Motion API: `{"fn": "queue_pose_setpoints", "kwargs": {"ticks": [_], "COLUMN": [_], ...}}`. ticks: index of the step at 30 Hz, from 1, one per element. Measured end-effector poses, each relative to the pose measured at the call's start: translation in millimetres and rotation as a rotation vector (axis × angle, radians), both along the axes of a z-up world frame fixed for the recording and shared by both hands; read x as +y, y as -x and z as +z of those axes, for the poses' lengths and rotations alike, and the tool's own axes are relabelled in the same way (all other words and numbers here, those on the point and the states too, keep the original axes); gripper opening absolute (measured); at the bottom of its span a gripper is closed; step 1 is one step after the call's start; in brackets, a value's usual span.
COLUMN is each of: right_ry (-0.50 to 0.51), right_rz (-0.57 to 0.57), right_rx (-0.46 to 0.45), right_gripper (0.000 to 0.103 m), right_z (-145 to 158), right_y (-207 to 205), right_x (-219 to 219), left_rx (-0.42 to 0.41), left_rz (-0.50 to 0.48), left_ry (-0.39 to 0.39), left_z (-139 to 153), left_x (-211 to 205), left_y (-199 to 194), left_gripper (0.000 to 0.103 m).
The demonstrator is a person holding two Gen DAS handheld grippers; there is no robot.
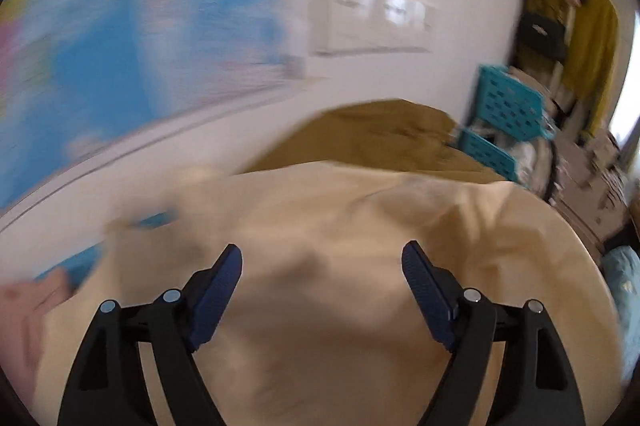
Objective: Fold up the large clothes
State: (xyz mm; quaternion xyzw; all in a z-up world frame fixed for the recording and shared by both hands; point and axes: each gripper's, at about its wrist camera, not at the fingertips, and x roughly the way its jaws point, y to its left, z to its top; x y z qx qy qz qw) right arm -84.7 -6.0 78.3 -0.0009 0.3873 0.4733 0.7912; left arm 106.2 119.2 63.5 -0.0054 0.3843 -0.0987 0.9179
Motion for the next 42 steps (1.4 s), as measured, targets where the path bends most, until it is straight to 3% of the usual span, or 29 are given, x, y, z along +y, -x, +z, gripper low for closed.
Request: {"fn": "queue_pose_setpoints", "kwargs": {"ticks": [2,5,8,11,13,15,16,18,22,23,24,26,27,29,33,36,38,41,42], "right_ry": [0.003,-0.014,0.038,0.016,0.035,0.121,0.181,0.252,0.41,0.442,0.472,0.55,0.569,0.539,0.337,0.305,0.312,0.329,0.319], "right_rz": [-0.002,0.002,-0.01,-0.04,-0.133,-0.299,-0.368,-0.465,-0.521,-0.494,-0.48,-0.474,-0.472,-0.505,-0.604,-0.654,-0.673,-0.691,-0.702], "right_rx": [0.035,0.137,0.104,0.004,-0.133,-0.275,-0.314,-0.305,-0.179,-0.146,-0.129,-0.109,-0.129,-0.14,-0.076,-0.03,-0.014,-0.005,-0.004], "right_gripper": [0.028,0.071,0.069,0.07,0.08,0.087,0.087,0.088,0.083,0.07,0.043,0.014,0.009,0.007,0.006,0.006,0.006,0.012,0.016], "right_z": [-16,-41,-44,-18,7,24,26,25,-3,-14,-21,-37,-39,-31,-13,-23,-34,-47,-47], "right_y": [-16,-38,-43,-36,-32,-37,-45,-65,-117,-127,-131,-140,-138,-141,-147,-164,-170,-175,-173], "right_x": [22,48,59,40,14,-19,-30,-53,-69,-67,-62,-62,-64,-74,-120,-125,-120,-114,-116], "left_rx": [0.0,0.01,0.039,0.031,0.04,0.045,0.057,0.07,0.174,0.193,0.221,0.254,0.248,0.221,0.147,0.175,0.234,0.329,0.328], "left_rz": [0.065,0.12,0.13,0.064,-0.017,-0.082,-0.135,-0.204,-0.303,-0.312,-0.328,-0.327,-0.313,-0.263,-0.159,-0.069,-0.013,0.035,0.034], "left_ry": [0.005,-0.015,-0.066,-0.055,-0.006,0.004,0.0,-0.045,-0.076,-0.085,-0.092,-0.102,-0.099,-0.072,-0.005,-0.002,-0.005,-0.03,-0.019], "left_z": [0,-4,-16,-22,-26,-31,-36,-45,-75,-80,-86,-92,-89,-77,-45,-51,-72,-99,-100], "left_x": [37,80,99,102,95,84,75,59,34,30,28,28,31,47,91,115,123,126,127], "left_y": [23,60,94,132,150,161,167,172,164,163,163,156,152,143,127,106,88,73,73], "left_gripper": [0.079,0.079,0.079,0.08,0.089,0.093,0.094,0.096,0.095,0.085,0.063,0.041,0.027,0.02,0.02,0.027,0.03,0.055,0.057]}}
